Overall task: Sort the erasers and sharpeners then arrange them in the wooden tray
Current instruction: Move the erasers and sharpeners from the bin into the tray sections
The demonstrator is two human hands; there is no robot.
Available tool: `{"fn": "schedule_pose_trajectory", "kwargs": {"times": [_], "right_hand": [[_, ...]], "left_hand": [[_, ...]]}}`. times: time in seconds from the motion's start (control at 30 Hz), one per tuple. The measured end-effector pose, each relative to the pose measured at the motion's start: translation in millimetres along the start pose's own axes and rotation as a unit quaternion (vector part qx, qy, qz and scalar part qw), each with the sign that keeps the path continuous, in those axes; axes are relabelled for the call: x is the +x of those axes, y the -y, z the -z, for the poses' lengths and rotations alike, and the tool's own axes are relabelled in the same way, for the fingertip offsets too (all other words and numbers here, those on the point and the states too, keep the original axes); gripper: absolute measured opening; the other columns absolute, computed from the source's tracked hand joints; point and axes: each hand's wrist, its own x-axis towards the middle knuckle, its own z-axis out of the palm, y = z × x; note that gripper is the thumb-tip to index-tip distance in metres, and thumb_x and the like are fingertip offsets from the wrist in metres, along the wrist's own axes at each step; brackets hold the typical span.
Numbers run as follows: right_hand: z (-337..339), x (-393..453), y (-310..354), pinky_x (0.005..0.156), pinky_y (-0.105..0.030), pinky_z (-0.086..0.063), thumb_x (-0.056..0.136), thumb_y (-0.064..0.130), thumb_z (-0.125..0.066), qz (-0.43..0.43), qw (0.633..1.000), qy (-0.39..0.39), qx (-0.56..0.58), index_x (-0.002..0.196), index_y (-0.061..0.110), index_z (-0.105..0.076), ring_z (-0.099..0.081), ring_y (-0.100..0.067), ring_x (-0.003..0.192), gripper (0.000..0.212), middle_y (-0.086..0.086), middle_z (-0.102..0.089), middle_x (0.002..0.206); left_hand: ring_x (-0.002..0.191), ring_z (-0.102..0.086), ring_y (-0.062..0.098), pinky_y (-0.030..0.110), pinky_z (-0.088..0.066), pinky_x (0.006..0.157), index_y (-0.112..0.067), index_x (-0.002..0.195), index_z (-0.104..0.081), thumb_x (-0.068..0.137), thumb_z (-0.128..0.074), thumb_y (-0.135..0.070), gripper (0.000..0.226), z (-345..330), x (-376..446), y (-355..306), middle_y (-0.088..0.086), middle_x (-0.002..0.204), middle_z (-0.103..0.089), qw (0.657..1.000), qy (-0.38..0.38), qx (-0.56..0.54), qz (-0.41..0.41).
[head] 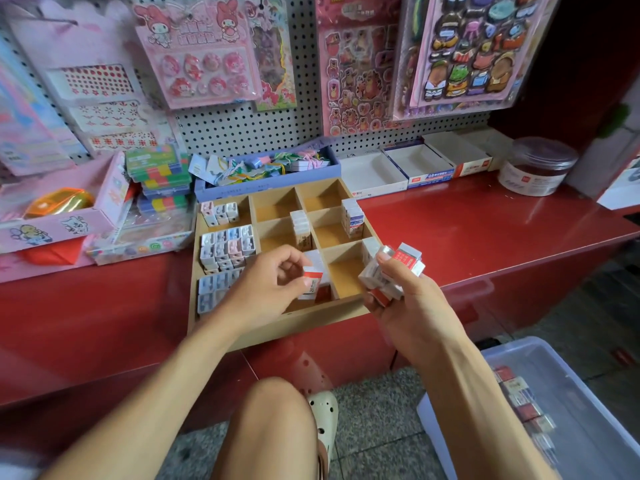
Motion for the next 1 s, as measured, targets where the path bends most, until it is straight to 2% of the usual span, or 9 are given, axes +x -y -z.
{"fn": "schedule_pose_trajectory", "kwargs": {"times": [0.1, 0.23, 0.33, 0.5, 0.67, 0.73, 0.83, 0.93, 1.0], "right_hand": [[2, -3, 1, 0.052, -0.022, -0.048, 0.069, 0.021, -0.074, -0.005, 1.0, -0.007, -0.003, 0.106, 0.008, -0.066, -0.065, -0.014, 0.07, 0.04, -0.008, -0.068, 0.087], [5, -6, 2, 0.05, -0.024, -0.049, 0.084, 0.006, -0.066, -0.011, 1.0, -0.02, 0.004, 0.101, 0.005, -0.065, -0.065, -0.017, 0.07, 0.017, -0.011, -0.068, 0.084], [8, -6, 2, 0.052, -0.024, -0.051, 0.09, 0.0, -0.061, -0.019, 0.999, -0.032, 0.015, 0.099, 0.005, -0.064, -0.068, -0.019, 0.071, 0.01, -0.012, -0.069, 0.083], [7, -8, 1, 0.054, -0.024, -0.052, 0.07, 0.008, -0.068, -0.021, 1.0, -0.015, 0.017, 0.099, 0.004, -0.063, -0.069, -0.02, 0.073, 0.03, -0.011, -0.07, 0.081], [11, -12, 0, 0.056, -0.024, -0.054, 0.069, 0.01, -0.068, -0.019, 1.0, -0.01, 0.008, 0.102, 0.004, -0.063, -0.069, -0.018, 0.074, 0.034, -0.012, -0.07, 0.085], [13, -14, -1, 0.058, -0.024, -0.054, 0.072, 0.009, -0.067, -0.018, 1.0, -0.003, 0.003, 0.102, 0.004, -0.064, -0.069, -0.016, 0.07, 0.03, -0.011, -0.07, 0.083], [14, -17, -1, 0.058, -0.023, -0.054, 0.076, 0.007, -0.065, -0.012, 1.0, 0.008, 0.001, 0.099, 0.005, -0.064, -0.068, -0.013, 0.066, 0.024, -0.008, -0.07, 0.077], [13, -18, 0, 0.059, -0.023, -0.055, 0.086, 0.002, -0.06, -0.005, 1.0, 0.025, 0.0, 0.099, 0.003, -0.065, -0.068, -0.013, 0.067, 0.015, -0.009, -0.071, 0.08], [13, -18, 1, 0.062, -0.024, -0.054, 0.08, 0.006, -0.064, -0.003, 0.999, 0.031, -0.006, 0.102, 0.003, -0.067, -0.068, -0.016, 0.072, 0.023, -0.012, -0.071, 0.086]], "left_hand": [[0.068, -0.06, 0.011, 0.032, -0.051, 0.07, -0.028, 0.086, -0.062, 0.082, -0.075, -0.016, 0.019, -14, -2, 9, -0.01, 0.074, -0.061, 0.999, -0.025, 0.034, -0.002], [0.058, -0.051, 0.001, 0.02, -0.047, 0.062, -0.025, 0.081, -0.064, 0.075, -0.081, -0.016, 0.02, -26, -3, 10, -0.009, 0.07, -0.059, 0.995, -0.057, 0.075, -0.023], [0.056, -0.054, 0.002, 0.022, -0.048, 0.061, -0.025, 0.078, -0.066, 0.073, -0.082, -0.02, 0.018, -25, -2, 7, -0.008, 0.068, -0.063, 0.996, -0.062, 0.062, -0.001], [0.061, -0.063, 0.003, 0.029, -0.054, 0.068, -0.026, 0.081, -0.068, 0.083, -0.073, -0.027, 0.006, -20, 0, 3, -0.01, 0.067, -0.069, 0.996, -0.039, 0.084, 0.007], [0.054, -0.053, -0.004, 0.022, -0.043, 0.06, -0.028, 0.079, -0.066, 0.08, -0.076, -0.027, 0.011, -20, 1, -2, -0.017, 0.059, -0.061, 0.989, -0.07, 0.129, -0.023], [0.054, -0.052, -0.002, 0.02, -0.042, 0.058, -0.026, 0.078, -0.067, 0.077, -0.078, -0.028, 0.011, -22, -1, -10, -0.018, 0.058, -0.06, 0.991, -0.091, 0.089, -0.05], [0.058, -0.055, 0.005, 0.025, -0.049, 0.058, -0.026, 0.084, -0.07, 0.069, -0.084, -0.038, 0.024, -31, -8, -29, -0.007, 0.072, -0.066, 0.995, -0.027, -0.014, -0.091], [0.062, -0.059, 0.012, 0.025, -0.052, 0.06, -0.028, 0.088, -0.071, 0.064, -0.083, -0.043, 0.031, -43, -10, -43, -0.006, 0.078, -0.067, 0.993, -0.006, -0.014, -0.114], [0.061, -0.056, 0.006, 0.023, -0.052, 0.06, -0.029, 0.087, -0.071, 0.065, -0.086, -0.035, 0.027, -49, -8, -47, -0.005, 0.078, -0.068, 0.993, -0.01, -0.02, -0.114]]}}
